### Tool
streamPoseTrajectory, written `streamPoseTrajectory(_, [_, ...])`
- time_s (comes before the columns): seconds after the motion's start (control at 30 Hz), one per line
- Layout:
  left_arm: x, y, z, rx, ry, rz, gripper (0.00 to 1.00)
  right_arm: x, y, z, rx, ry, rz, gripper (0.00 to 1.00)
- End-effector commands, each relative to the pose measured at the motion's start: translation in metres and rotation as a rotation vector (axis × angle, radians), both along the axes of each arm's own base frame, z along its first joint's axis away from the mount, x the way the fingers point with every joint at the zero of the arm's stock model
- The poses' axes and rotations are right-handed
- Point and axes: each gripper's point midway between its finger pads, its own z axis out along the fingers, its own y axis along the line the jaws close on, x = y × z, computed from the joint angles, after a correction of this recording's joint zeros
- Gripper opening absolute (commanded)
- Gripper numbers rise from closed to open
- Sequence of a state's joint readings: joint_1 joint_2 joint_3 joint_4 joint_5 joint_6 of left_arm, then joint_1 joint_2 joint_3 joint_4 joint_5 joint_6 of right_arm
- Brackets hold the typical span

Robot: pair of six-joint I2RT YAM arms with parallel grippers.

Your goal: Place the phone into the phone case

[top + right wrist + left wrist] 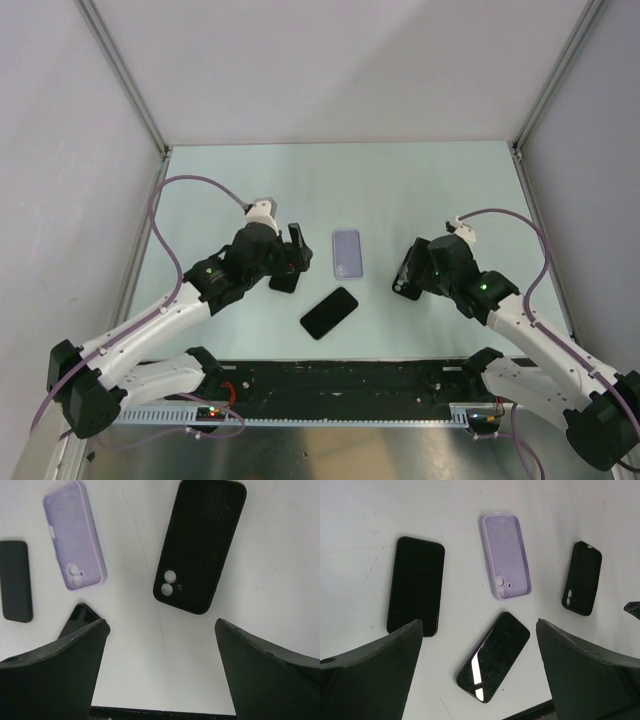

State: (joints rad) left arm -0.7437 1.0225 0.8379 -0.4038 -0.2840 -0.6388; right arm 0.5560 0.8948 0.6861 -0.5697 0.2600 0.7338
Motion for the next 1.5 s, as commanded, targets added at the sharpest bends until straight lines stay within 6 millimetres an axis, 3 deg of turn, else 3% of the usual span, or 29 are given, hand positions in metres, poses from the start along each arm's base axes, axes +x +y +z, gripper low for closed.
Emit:
streamPoseTrajectory(0.0, [-0.002, -0.006, -0.009, -0.016, 0.031, -0.02, 0.98, -0.011, 0.004, -0.022, -0.012, 0.085, 0.006, 0.93])
streamPoseTrajectory(0.2, [-0.003, -0.019, -0.033, 0.015, 0.103, -0.072, 0.98, -0.014, 0.008, -0.041, -0.01, 0.121, -0.009, 0.91])
streamPoseTrajectory(0.4, [-0.003, -0.029, -0.056, 0.059, 0.158, -0.108, 0.98, -0.006, 0.013, -0.047, 0.001, 0.123, -0.024, 0.85])
streamPoseTrajectory(0.63, [-0.005, -0.046, -0.068, 0.063, 0.198, -0.125, 0.98, 0.014, -0.016, -0.054, 0.006, 0.135, -0.145, 0.67])
streamPoseTrajectory(0.83, [0.016, -0.068, -0.072, 0.064, 0.221, -0.107, 0.98, 0.021, -0.004, -0.052, 0.044, 0.125, -0.106, 0.57])
streamPoseTrajectory(1.03, [0.044, -0.094, -0.094, 0.114, 0.259, -0.12, 0.87, 0.01, 0.0, -0.057, 0.011, 0.148, -0.086, 0.55])
streamPoseTrajectory(1.23, [0.063, -0.113, -0.116, 0.146, 0.29, -0.126, 0.7, 0.006, -0.003, -0.045, 0.004, 0.11, -0.078, 0.54])
streamPoseTrajectory(1.47, [0.077, -0.113, -0.138, 0.205, 0.304, -0.122, 0.56, 0.006, -0.001, -0.041, 0.01, 0.099, -0.047, 0.54])
